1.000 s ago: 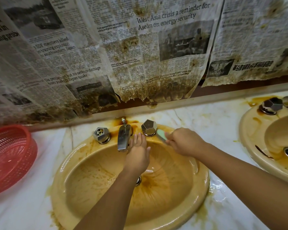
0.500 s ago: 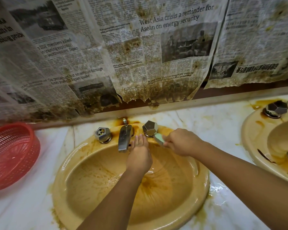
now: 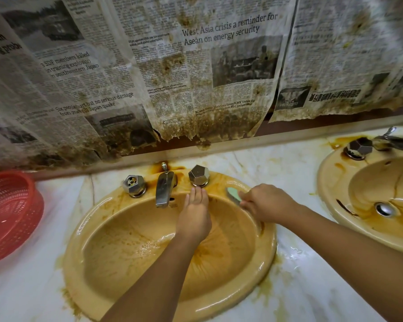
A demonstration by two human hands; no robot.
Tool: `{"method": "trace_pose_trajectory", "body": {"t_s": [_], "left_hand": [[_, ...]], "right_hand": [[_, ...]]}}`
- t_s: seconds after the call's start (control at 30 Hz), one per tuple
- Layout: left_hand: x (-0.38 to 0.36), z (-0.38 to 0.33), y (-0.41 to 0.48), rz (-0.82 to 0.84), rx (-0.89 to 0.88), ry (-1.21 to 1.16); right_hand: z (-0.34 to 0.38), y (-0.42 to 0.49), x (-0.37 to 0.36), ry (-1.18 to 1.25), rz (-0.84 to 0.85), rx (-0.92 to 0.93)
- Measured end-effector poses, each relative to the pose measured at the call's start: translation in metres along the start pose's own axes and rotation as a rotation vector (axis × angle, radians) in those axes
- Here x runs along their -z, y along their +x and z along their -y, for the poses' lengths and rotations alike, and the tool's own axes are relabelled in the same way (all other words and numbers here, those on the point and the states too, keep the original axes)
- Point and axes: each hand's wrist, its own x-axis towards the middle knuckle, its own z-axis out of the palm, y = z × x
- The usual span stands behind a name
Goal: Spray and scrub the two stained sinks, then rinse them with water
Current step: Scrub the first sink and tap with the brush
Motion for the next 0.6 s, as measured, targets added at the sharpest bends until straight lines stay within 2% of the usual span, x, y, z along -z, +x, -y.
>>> {"method": "trace_pose_trajectory", "body": {"t_s": [0.07, 0.2, 0.33, 0.5, 0.6], "left_hand": [[-0.002, -0.005, -0.002, 0.005, -0.035, 0.018], [-0.004, -0.011, -0.003, 0.028, -0.104, 0.058], [-0.001, -0.013, -0.001, 0.042, -0.116, 0.067], [0.003, -0.013, -0.001, 0.077, -0.126, 0.093], [0.006, -0.018, -0.001, 0.087, -0.115, 0.102]], "right_hand": [[-0.006, -0.006, -0.001, 0.016, -0.023, -0.071], [-0.007, -0.019, -0.004, 0.017, 0.036, -0.055], [-0.009, -0.023, -0.005, -0.024, -0.011, -0.136], [-0.007, -0.041, -0.007, 0.034, 0.08, -0.159], [-0.003, -0.05, -0.008, -0.007, 0.031, -0.222]]}}
